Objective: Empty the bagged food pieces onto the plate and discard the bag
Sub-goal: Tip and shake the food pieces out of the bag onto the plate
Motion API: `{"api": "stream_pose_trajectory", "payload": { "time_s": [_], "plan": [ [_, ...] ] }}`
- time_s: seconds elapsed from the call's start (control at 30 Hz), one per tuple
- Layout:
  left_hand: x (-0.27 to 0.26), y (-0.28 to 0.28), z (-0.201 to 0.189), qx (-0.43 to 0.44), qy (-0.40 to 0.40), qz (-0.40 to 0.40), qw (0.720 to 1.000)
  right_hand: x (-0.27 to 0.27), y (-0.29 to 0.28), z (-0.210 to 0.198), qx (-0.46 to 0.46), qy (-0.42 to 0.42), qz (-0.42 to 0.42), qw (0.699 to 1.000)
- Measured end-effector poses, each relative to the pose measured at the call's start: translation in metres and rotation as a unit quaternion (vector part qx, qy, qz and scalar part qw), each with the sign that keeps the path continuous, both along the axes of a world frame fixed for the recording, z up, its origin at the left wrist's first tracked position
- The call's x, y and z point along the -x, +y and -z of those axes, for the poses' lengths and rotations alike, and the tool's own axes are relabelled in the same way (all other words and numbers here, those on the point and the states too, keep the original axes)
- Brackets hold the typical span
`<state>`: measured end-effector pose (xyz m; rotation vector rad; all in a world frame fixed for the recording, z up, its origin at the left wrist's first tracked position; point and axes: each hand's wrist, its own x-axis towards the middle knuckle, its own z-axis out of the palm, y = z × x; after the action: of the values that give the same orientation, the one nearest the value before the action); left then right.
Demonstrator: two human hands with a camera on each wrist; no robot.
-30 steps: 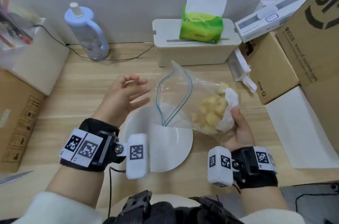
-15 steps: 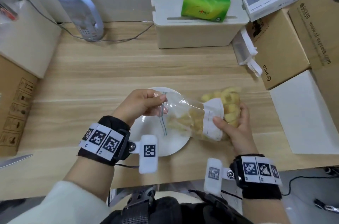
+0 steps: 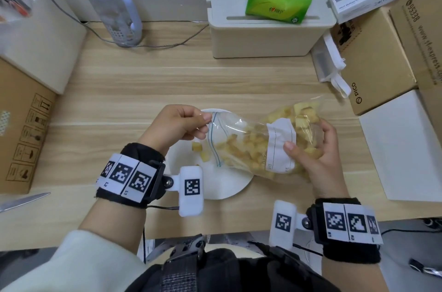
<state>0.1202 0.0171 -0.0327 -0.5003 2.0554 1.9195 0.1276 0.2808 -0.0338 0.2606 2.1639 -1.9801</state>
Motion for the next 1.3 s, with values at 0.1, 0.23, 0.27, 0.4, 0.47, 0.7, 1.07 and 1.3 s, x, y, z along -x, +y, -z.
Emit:
{"api": "stream_pose_trajectory", "payload": {
  "time_s": [0.1,0.23,0.27,0.4,0.47,0.7,1.07,1.3],
  "plan": [
    [0.002,0.005,0.004,0.003,-0.008,0.007,1.000,0.001,0.000,-0.003,-0.024,0.017,0.012,0.999],
    [0.006,0.016,0.002,-0.039,0.010,0.003,0.999,-0.003,0.004,-0.002,-0.003,0.008,0.030,1.000],
    [0.007,0.018,0.002,-0.048,0.012,0.003,0.999,-0.005,0.005,-0.002,0.001,0.005,0.037,0.999],
    [0.008,0.023,0.014,-0.058,-0.019,-0.010,0.998,-0.005,0.008,0.002,-0.021,0.015,0.060,0.998],
    [0.007,0.025,0.020,-0.048,-0.032,-0.013,0.998,-0.004,0.006,0.002,-0.028,0.022,0.059,0.998],
    [0.010,0.020,0.015,-0.120,-0.033,-0.005,0.992,0.000,0.007,-0.004,-0.048,0.037,0.079,0.995],
    [0.009,0.010,0.008,-0.141,-0.014,0.005,0.990,0.004,0.000,-0.006,-0.002,0.050,0.057,0.997],
    [0.002,0.001,0.009,-0.143,-0.012,0.014,0.990,0.004,-0.004,-0.007,-0.017,0.078,0.067,0.995]
  ]
}}
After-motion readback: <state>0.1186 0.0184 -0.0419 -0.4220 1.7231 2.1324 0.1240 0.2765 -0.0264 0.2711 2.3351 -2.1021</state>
